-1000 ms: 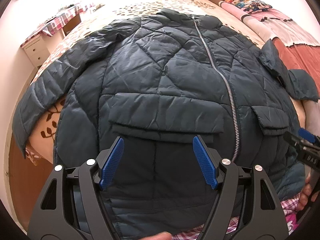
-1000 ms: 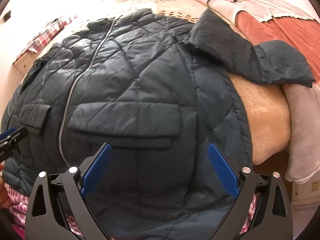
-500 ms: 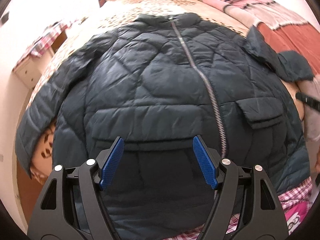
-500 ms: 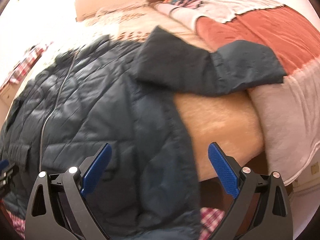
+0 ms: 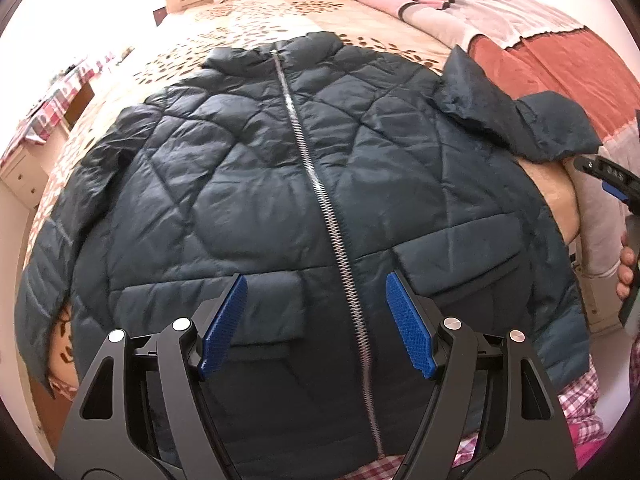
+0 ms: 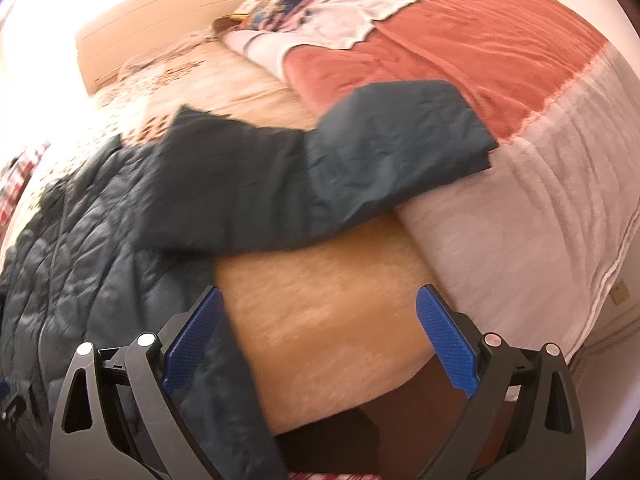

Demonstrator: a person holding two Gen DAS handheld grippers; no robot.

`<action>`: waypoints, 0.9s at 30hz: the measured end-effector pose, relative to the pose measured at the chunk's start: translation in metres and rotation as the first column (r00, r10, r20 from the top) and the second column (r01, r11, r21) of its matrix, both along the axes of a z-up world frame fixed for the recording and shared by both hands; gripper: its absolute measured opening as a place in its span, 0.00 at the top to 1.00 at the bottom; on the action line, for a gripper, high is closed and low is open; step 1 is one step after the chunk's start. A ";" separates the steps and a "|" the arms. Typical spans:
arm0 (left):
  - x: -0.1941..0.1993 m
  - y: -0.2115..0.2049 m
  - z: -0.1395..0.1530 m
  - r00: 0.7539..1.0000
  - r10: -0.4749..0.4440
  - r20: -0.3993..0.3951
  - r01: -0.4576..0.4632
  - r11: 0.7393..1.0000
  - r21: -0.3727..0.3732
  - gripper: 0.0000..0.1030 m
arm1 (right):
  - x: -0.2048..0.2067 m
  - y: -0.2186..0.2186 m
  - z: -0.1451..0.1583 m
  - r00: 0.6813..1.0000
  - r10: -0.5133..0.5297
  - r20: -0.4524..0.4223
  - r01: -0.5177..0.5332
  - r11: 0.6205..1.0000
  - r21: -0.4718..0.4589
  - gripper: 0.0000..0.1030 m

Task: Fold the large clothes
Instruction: 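Move the right tool to the cuff of the outstretched sleeve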

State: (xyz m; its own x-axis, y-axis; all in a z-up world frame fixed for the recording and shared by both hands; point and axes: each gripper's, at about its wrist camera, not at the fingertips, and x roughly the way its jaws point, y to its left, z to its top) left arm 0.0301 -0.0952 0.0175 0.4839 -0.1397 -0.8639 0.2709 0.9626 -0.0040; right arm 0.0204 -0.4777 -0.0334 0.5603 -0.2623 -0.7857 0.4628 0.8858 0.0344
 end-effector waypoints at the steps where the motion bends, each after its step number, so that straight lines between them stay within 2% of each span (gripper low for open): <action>1: 0.000 -0.003 -0.001 1.000 -0.008 -0.005 0.008 1.000 -0.001 0.31 | 0.001 -0.005 0.000 1.000 -0.010 0.001 0.010 1.000 -0.001 0.09; 9: -0.001 -0.028 -0.012 0.997 -0.061 -0.044 0.062 0.998 0.027 0.31 | 0.018 -0.039 -0.009 0.999 -0.052 0.000 0.052 0.999 0.011 0.09; 27: 0.000 -0.042 -0.019 0.996 -0.070 -0.060 0.073 0.995 0.061 0.31 | 0.067 -0.075 -0.021 0.994 -0.103 0.020 0.103 0.995 0.013 0.09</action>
